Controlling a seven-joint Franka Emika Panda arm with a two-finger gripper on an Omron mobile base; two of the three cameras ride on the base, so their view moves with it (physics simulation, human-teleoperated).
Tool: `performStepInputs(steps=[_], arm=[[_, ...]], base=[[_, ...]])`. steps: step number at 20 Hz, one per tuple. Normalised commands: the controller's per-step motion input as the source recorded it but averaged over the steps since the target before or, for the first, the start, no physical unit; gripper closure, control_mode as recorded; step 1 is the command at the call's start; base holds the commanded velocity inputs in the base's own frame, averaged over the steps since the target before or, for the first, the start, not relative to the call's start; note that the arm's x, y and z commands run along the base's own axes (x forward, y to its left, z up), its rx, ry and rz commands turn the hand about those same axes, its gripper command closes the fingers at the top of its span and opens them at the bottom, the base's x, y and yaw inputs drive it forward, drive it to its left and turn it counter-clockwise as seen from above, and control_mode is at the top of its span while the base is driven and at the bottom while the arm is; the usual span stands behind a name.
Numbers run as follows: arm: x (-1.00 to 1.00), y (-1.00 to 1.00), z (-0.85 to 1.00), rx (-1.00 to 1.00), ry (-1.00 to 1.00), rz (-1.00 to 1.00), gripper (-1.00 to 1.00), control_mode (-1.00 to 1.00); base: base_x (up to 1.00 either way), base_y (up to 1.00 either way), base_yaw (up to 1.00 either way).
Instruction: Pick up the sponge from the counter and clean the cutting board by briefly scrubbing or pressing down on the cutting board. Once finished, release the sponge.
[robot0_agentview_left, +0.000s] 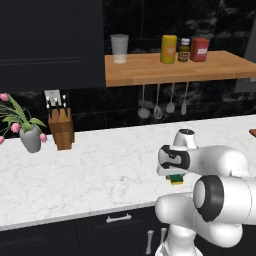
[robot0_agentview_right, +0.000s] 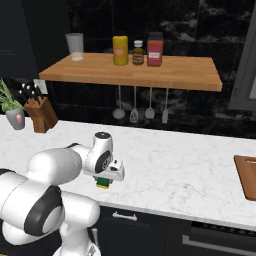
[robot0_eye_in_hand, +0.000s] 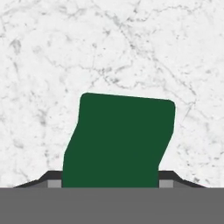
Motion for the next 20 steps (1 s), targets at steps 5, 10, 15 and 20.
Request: performStepInputs(steps=[5,10,15,20], arm=[[-0.01,0.0,-0.12,0.0,0.0,0.0,1.0,-1.0],[-0.28,0.0,0.56,0.0,-0.11,0.0,1.0,-1.0],[-0.1,0.0,0.8,-0.04,-0.01,-0.02,1.0,-1.0],[-0.06,0.03,0.89,-0.06,-0.03,0.0,1.0,-1.0]], base=[[0.0,0.0,0.0],[0.0,0.0,0.0],[0.0,0.0,0.0],[0.0,0.0,0.0]])
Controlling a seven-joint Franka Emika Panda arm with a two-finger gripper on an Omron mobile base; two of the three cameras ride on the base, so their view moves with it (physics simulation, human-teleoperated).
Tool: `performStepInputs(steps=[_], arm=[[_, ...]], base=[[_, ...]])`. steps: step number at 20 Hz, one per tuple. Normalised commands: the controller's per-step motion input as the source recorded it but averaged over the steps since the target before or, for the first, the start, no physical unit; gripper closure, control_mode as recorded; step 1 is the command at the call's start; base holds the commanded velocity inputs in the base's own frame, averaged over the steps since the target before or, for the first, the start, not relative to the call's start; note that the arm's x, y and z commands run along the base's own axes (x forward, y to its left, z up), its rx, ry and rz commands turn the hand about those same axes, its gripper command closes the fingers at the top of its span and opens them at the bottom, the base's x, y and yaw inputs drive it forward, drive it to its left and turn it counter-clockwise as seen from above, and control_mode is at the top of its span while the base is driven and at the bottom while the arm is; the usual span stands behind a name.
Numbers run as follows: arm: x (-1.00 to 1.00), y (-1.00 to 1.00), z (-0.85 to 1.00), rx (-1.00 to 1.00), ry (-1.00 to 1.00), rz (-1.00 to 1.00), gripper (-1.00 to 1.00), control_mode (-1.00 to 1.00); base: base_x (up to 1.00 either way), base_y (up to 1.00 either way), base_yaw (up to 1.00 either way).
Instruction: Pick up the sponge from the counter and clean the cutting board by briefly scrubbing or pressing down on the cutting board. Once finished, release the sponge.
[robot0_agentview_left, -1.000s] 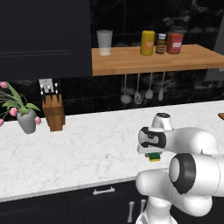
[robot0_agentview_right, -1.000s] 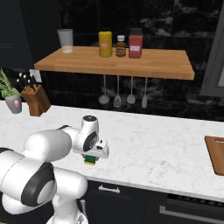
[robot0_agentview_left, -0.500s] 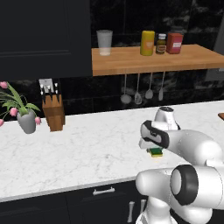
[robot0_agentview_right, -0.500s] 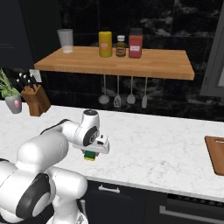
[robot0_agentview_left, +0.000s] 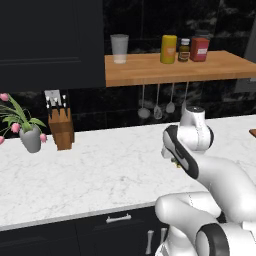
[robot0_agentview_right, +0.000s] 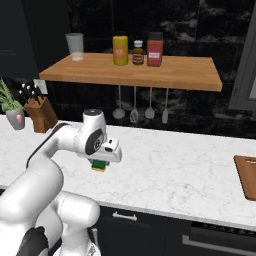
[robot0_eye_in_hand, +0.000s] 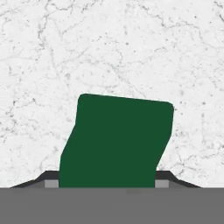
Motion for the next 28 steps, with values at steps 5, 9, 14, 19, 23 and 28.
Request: performStepInputs(steps=[5,9,14,19,23,28], arm=[[-0.14,0.06,0.63,-0.06,-0.02,0.0,1.0,-1.0],[-0.14,0.03,0.38,-0.03,0.0,0.0,1.0,-1.0],[-0.22,0.0,0.31,-0.01,0.0,0.0,1.0,-1.0],[-0.25,-0.13,0.11,0.0,0.0,0.0,1.0,1.0],[0.0,0.0,0.0,0.0,0.0,0.0,1.0,1.0],[0.0,0.0,0.0,0.0,0.0,0.0,1.0,1.0]], base=[[0.0,0.0,0.0],[0.0,0.0,0.0],[0.0,0.0,0.0],[-0.21,-0.28,-0.01],[-0.42,-0.94,0.0],[-0.05,-1.0,0.0]])
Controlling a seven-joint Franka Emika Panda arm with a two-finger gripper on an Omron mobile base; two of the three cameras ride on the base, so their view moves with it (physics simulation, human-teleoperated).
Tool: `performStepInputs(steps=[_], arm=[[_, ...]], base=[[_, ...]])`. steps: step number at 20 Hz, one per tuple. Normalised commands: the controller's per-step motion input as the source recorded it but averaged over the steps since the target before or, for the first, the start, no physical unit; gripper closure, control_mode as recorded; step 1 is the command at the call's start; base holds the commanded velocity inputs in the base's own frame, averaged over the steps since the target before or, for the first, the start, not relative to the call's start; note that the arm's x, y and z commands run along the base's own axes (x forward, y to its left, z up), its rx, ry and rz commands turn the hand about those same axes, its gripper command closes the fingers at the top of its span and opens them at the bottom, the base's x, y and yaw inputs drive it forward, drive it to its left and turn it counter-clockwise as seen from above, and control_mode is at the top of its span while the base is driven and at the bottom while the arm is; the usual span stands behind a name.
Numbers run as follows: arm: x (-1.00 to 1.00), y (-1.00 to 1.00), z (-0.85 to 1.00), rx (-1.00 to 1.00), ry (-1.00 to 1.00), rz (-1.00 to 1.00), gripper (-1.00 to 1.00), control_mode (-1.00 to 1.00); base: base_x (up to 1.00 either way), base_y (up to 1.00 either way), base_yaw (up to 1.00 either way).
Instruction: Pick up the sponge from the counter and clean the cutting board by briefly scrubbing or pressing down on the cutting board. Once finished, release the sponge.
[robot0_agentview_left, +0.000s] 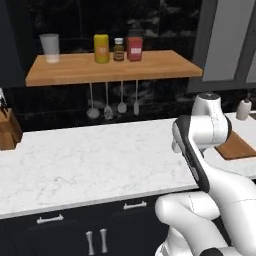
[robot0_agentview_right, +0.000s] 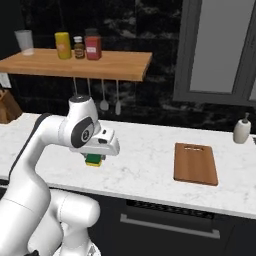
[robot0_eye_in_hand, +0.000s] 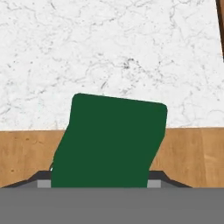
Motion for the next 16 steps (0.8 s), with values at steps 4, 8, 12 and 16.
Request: performStepInputs(steps=[4,8,12,16], arm=[[0.0,0.0,0.0,0.0,0.0,0.0,1.0,1.0],[0.0,0.0,0.0,0.0,0.0,0.0,1.0,1.0],[0.0,0.0,0.0,0.0,0.0,0.0,1.0,1.0],[0.0,0.0,0.0,0.0,0.0,0.0,1.0,1.0]], base=[[0.0,-1.0,0.0],[0.08,-0.97,0.0],[0.44,-0.34,0.0],[0.58,-0.04,0.0]])
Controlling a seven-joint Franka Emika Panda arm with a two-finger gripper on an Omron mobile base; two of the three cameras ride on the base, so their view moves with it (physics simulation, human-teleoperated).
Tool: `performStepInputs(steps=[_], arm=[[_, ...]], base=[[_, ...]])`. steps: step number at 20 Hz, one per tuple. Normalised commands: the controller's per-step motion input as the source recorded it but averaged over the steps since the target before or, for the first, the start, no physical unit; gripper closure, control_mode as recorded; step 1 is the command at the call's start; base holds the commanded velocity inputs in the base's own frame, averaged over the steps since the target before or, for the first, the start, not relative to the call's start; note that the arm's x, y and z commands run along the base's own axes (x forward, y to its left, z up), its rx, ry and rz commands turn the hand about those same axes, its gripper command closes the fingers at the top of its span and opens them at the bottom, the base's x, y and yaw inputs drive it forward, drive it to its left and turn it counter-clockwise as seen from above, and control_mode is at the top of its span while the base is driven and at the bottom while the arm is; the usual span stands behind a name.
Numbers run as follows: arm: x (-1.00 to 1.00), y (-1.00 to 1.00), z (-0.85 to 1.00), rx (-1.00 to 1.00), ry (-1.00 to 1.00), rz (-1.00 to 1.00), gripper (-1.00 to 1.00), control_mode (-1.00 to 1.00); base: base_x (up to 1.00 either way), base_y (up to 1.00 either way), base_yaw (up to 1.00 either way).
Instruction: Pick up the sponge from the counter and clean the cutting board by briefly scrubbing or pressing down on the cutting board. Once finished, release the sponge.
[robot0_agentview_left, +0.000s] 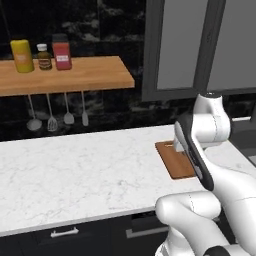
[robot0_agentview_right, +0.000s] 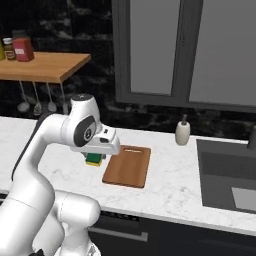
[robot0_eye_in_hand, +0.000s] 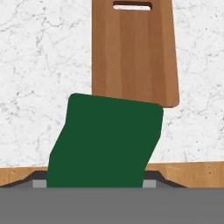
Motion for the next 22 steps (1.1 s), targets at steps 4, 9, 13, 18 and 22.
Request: performStepInputs(steps=[4,9,13,18,22], arm=[[0.0,0.0,0.0,0.0,0.0,0.0,1.0,1.0],[0.0,0.0,0.0,0.0,0.0,0.0,1.0,1.0],[0.35,-0.07,-0.1,0.0,0.0,0.04,1.0,-1.0],[0.38,-0.08,-0.64,0.0,0.0,0.03,1.0,-1.0],[0.12,0.11,-0.67,0.0,-0.01,0.0,1.0,-1.0]], base=[[0.29,-0.63,0.0],[0.53,-0.31,0.03],[0.4,-0.07,0.03],[0.0,0.0,0.0],[0.0,0.0,0.0]])
